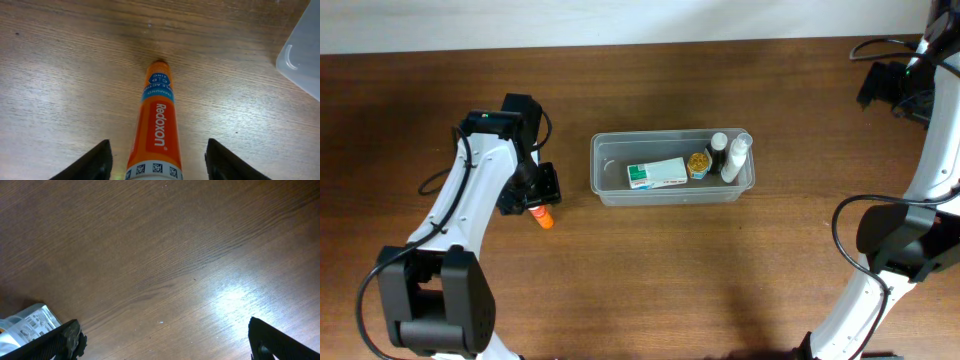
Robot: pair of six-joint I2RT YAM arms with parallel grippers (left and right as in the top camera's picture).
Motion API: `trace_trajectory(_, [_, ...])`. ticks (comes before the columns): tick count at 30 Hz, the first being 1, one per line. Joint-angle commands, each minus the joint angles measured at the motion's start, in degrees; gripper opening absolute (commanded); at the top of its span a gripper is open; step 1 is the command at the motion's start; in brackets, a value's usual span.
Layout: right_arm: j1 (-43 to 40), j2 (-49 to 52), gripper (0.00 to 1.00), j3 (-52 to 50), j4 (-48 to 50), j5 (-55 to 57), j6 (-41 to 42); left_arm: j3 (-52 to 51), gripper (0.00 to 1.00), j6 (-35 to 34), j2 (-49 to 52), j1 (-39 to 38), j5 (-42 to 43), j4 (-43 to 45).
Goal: Pack container
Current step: 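Move left gripper over the orange Redoxon tube and descend, then close left gripper around the orange Redoxon tube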
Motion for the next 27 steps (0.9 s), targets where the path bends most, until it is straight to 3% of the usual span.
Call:
trace_trajectory(1, [-0.33,-1.92,0.98,-0.24,0.17,0.52,0.24,-0.44,0.58,0.11,-1.51,0.2,0.59,0.31])
trace_trajectory(10, [-0.33,-1.92,0.98,-0.24,0.15,0.52,0.26,-0.44,0.48,0.11,-1.51,0.2,0.59,0.96])
trace_trajectory(27, [-0.33,-1.92,0.98,-0.24,0.15,0.52,0.26,-0.44,0.39,0.11,-1.51,0.2,0.61,0.44])
